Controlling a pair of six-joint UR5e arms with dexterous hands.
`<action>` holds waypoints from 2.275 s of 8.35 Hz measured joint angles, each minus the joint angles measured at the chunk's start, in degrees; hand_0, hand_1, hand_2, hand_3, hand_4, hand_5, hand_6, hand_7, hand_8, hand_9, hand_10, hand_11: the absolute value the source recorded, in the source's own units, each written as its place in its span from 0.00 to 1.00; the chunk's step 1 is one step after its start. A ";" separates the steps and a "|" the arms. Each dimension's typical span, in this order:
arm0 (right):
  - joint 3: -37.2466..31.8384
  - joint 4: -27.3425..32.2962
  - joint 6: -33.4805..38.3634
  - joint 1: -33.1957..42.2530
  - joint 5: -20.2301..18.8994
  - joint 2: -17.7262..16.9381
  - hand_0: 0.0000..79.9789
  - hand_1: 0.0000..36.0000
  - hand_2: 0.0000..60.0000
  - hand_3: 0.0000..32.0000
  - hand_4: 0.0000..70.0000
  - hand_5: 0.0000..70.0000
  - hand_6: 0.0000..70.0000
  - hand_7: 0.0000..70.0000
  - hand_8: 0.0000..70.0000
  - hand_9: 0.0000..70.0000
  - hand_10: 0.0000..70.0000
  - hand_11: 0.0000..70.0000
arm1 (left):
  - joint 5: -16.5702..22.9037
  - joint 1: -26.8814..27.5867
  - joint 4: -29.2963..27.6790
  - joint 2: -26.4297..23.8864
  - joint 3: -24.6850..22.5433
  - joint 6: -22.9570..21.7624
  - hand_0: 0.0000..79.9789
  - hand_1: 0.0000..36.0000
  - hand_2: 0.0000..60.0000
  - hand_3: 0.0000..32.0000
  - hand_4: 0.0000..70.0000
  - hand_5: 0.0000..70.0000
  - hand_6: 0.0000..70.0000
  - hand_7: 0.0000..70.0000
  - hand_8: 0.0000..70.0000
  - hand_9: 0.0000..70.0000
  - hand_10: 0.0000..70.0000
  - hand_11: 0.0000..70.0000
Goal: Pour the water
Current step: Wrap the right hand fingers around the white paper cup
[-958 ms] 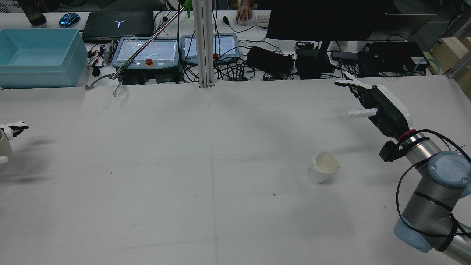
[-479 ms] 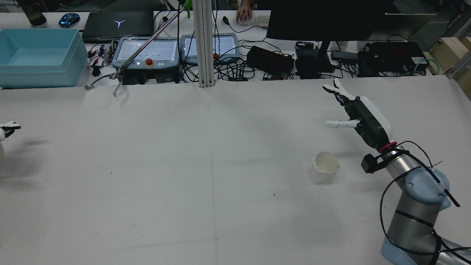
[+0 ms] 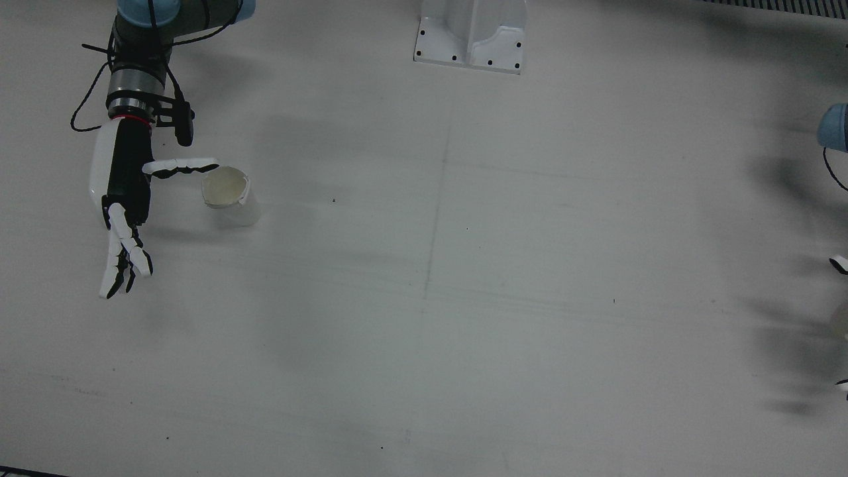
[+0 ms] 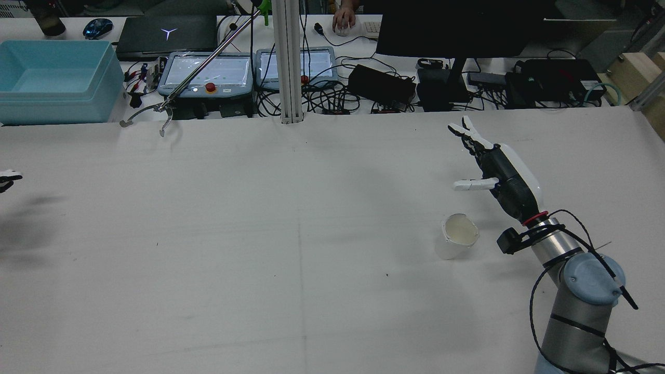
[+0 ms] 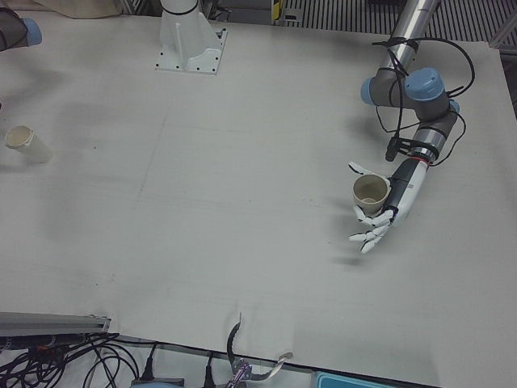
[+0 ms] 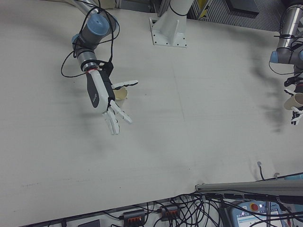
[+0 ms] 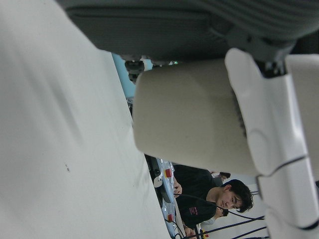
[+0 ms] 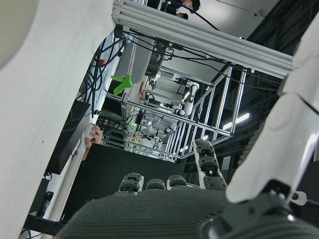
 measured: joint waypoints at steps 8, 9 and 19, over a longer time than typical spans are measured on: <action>-3.63 1.42 10.13 -12.21 8.06 -9.06 0.57 0.28 0.07 0.00 0.07 0.04 0.00 0.00 0.00 0.00 0.07 0.13 | 0.20 -0.33 1.32 -0.11 -0.15 0.05 0.69 0.29 0.00 0.00 0.90 1.00 0.28 0.31 0.10 0.15 0.09 0.13; -5.44 1.74 9.97 -12.51 8.18 -7.64 0.57 0.28 0.08 0.00 0.09 0.05 0.00 0.00 0.00 0.00 0.07 0.12 | 0.20 -0.37 1.33 -0.05 -0.14 0.04 0.69 0.29 0.00 0.00 0.90 1.00 0.28 0.31 0.10 0.15 0.09 0.13; -6.77 2.21 8.67 -14.38 8.79 -4.27 0.59 0.35 0.11 0.00 0.15 0.10 0.02 0.00 0.00 0.00 0.07 0.12 | 0.20 -0.39 1.26 0.03 0.20 0.03 0.68 0.27 0.00 0.00 0.87 1.00 0.27 0.30 0.09 0.14 0.09 0.13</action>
